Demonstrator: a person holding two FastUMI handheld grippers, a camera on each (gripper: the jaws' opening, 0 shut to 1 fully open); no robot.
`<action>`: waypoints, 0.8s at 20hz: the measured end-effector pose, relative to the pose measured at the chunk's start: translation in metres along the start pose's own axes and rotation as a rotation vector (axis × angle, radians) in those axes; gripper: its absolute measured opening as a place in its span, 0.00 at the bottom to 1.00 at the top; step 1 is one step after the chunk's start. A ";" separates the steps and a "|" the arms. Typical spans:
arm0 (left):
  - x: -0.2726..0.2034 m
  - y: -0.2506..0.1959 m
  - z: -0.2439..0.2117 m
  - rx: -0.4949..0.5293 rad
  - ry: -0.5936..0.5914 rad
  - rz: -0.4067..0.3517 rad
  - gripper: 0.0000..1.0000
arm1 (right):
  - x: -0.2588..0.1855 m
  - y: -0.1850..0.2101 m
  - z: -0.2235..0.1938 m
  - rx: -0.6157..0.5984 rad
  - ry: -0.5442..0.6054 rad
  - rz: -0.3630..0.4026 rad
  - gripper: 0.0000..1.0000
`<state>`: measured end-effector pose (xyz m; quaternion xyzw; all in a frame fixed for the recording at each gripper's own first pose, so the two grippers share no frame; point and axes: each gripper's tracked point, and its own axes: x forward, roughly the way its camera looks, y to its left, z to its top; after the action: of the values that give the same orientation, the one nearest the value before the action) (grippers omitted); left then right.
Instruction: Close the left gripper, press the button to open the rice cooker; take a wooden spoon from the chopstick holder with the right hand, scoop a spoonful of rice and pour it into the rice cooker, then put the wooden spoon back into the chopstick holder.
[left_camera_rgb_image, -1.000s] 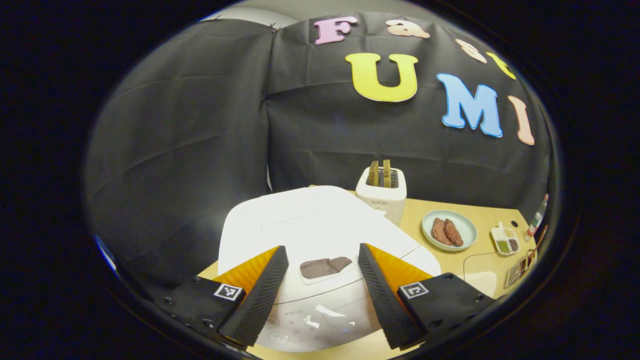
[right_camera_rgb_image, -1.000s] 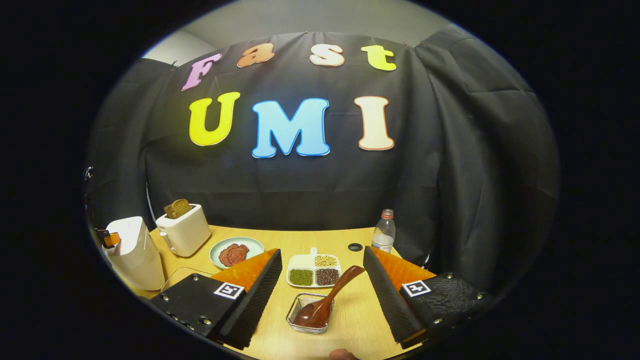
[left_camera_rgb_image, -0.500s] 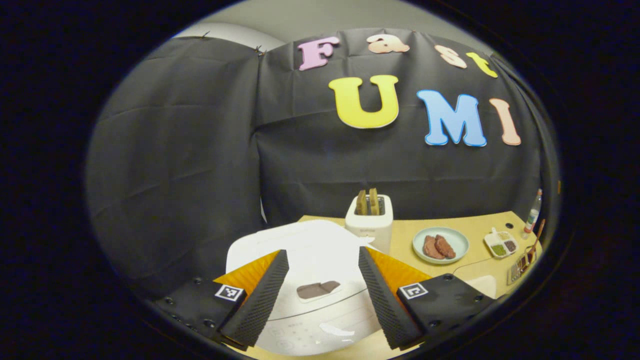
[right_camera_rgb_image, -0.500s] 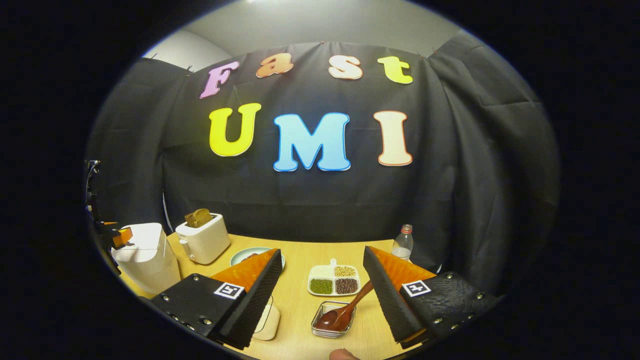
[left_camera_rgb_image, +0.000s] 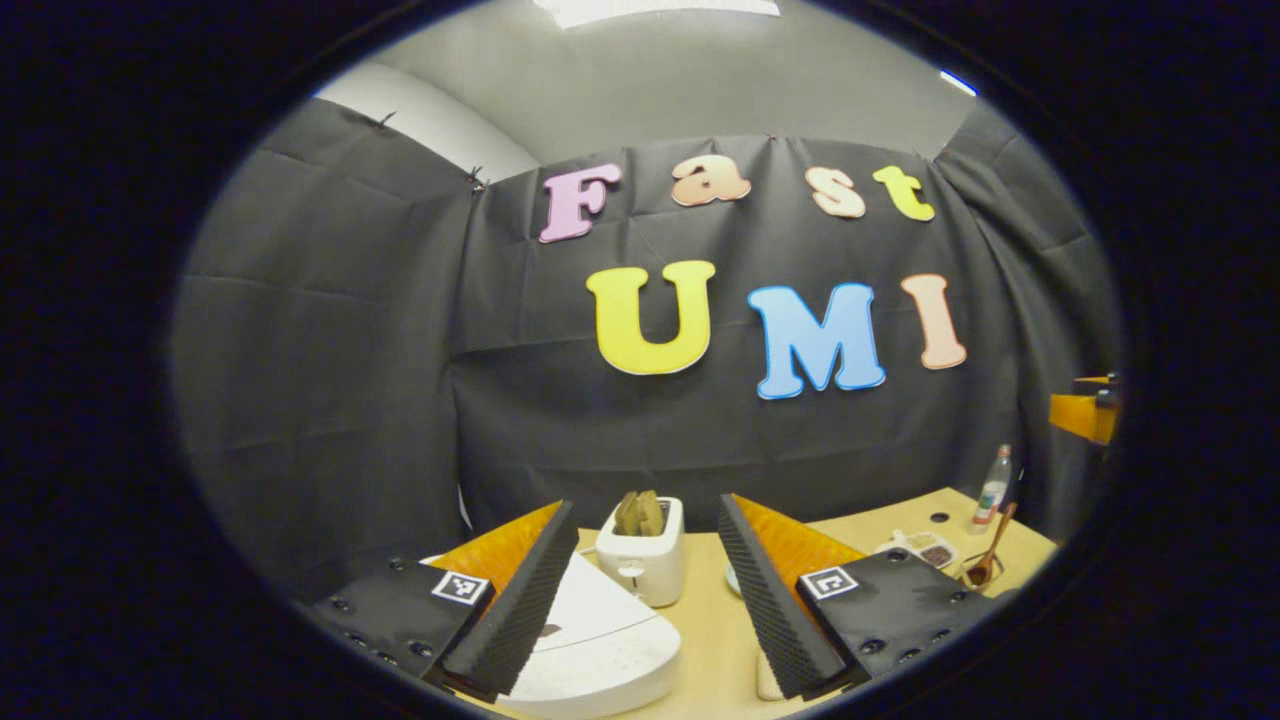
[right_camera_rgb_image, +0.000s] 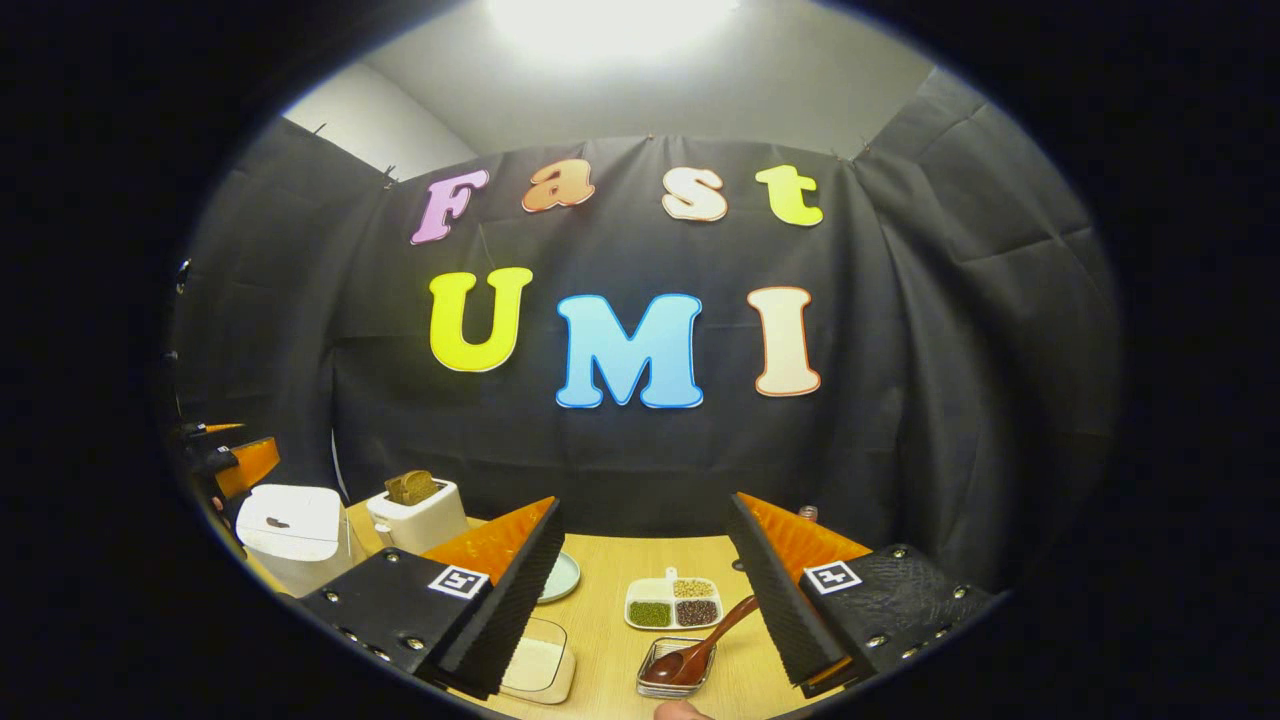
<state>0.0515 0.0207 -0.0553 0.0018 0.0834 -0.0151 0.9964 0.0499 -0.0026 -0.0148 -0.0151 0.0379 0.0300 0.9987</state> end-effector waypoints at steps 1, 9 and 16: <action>-0.005 -0.008 0.004 -0.013 -0.013 -0.008 0.94 | -0.004 0.003 0.001 -0.001 -0.006 0.002 0.99; -0.026 -0.043 0.017 -0.046 -0.095 -0.064 0.97 | -0.029 0.025 0.009 -0.053 -0.086 0.001 0.99; -0.036 -0.059 0.038 -0.013 -0.163 -0.092 1.00 | -0.034 0.030 0.006 -0.032 -0.075 -0.028 0.98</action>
<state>0.0207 -0.0371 -0.0118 -0.0096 0.0020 -0.0606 0.9981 0.0142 0.0251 -0.0072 -0.0305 -0.0004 0.0172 0.9994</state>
